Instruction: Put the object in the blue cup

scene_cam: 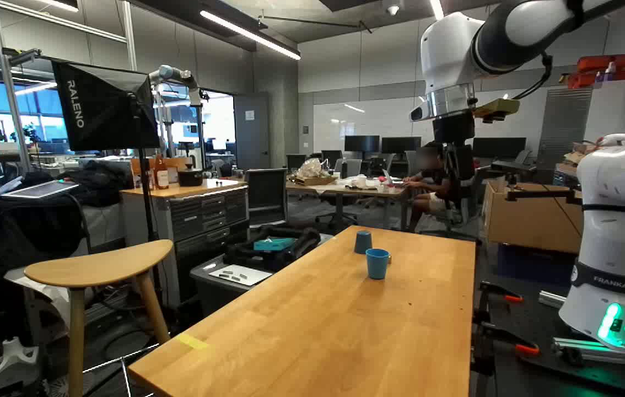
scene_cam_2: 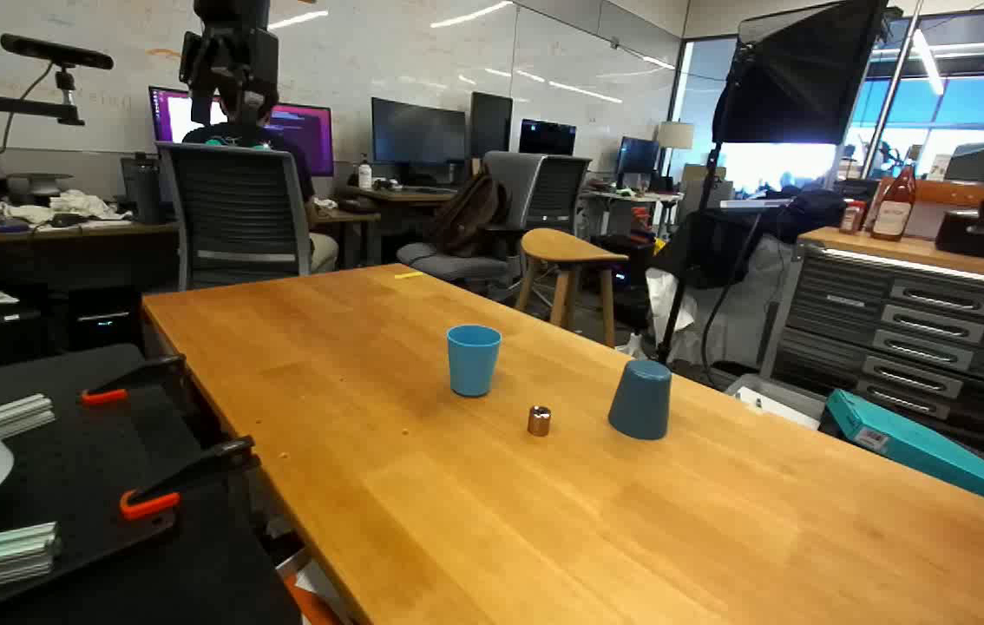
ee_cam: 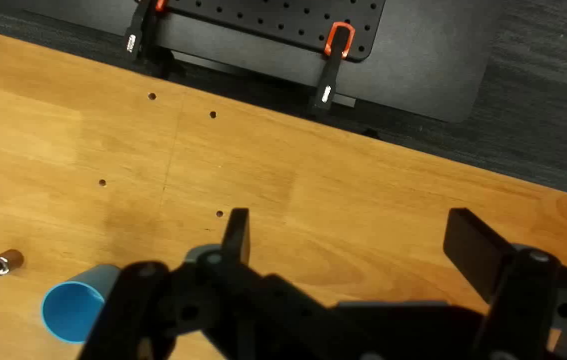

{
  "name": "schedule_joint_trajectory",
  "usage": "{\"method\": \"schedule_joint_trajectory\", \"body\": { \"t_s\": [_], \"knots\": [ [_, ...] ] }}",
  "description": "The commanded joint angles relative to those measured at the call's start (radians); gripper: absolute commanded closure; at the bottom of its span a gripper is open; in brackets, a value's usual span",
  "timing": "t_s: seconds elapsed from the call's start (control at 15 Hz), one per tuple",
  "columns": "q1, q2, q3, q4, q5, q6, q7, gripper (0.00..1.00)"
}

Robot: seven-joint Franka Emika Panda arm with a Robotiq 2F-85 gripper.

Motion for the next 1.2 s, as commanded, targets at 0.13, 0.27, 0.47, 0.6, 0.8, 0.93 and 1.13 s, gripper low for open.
{"method": "schedule_joint_trajectory", "body": {
  "t_s": [0.13,0.27,0.47,0.6,0.8,0.93,1.13],
  "knots": [
    [-0.004,0.017,0.007,0.002,-0.017,0.03,0.015,0.0],
    [-0.056,0.079,-0.012,0.001,-0.055,0.141,0.048,0.0],
    [-0.167,0.193,-0.082,0.022,-0.12,0.305,0.099,0.0],
    [-0.234,0.282,-0.137,0.055,-0.142,0.379,0.114,0.0],
    [-0.319,0.431,-0.223,0.129,-0.146,0.461,0.132,0.0],
    [-0.304,0.37,-0.228,0.071,-0.13,0.448,0.098,0.0],
    [-0.336,0.48,-0.27,0.141,-0.129,0.449,0.098,0.0]
  ]
}}
